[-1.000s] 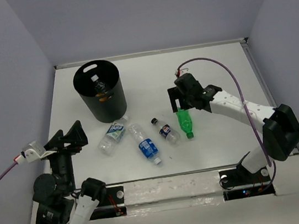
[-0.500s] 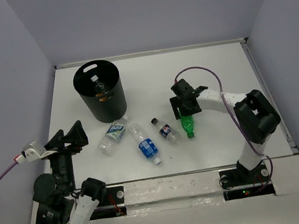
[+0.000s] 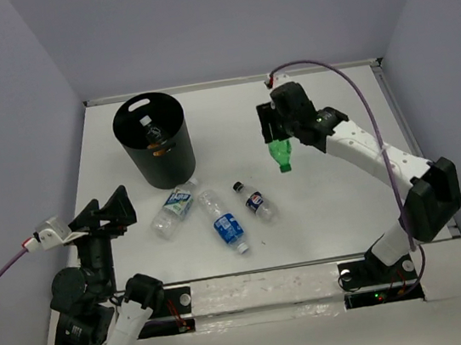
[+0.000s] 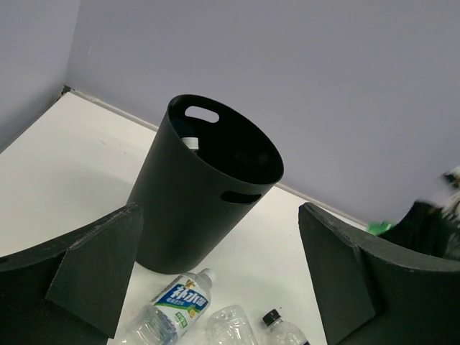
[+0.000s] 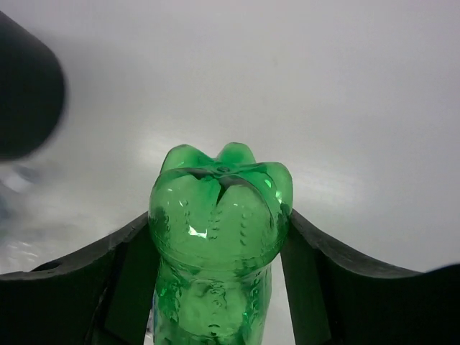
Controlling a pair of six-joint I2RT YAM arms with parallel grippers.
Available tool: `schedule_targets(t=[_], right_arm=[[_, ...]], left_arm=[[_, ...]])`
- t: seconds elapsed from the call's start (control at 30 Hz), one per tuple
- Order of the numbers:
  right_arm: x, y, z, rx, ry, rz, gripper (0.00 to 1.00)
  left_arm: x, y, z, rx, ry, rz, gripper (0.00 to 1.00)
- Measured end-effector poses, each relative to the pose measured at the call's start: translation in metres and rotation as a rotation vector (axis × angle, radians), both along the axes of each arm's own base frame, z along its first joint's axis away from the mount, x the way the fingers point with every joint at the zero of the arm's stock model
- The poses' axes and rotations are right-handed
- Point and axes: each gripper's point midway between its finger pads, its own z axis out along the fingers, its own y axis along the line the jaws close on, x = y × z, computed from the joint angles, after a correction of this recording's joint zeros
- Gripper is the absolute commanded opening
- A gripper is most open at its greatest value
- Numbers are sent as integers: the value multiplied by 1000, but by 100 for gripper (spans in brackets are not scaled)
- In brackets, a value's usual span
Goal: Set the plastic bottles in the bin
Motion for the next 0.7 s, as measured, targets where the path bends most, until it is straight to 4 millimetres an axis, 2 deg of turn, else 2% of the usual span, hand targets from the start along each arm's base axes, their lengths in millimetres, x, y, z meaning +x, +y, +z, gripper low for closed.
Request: schedule_targets(t=[0.07, 0.13, 0.23, 0.3, 0.37, 0.43, 0.47, 0.57, 0.7], right_arm=[[10, 24, 63, 96, -140, 47, 37], [12, 57, 139, 235, -310, 121, 37], [3, 98, 223, 417, -484, 240, 37], [0, 119, 258, 500, -557, 301, 37], [3, 153, 288, 593, -629, 374, 37], [9, 180, 300, 656, -669, 421, 37], [14, 194, 298, 681, -673, 444, 37], [29, 235, 284, 725, -670, 510, 38], [57, 283, 250, 741, -658, 558, 39]], left_arm=[[0, -1, 0, 0, 0, -5, 99], [0, -1, 0, 0, 0, -5, 99], [0, -1, 0, 0, 0, -5, 99], [0, -1, 0, 0, 0, -5, 99], [0, -1, 0, 0, 0, -5, 99], [0, -1, 0, 0, 0, -5, 99], [0, -1, 0, 1, 1, -5, 99], [1, -1, 0, 2, 2, -6, 99], [1, -1, 0, 2, 3, -6, 99]])
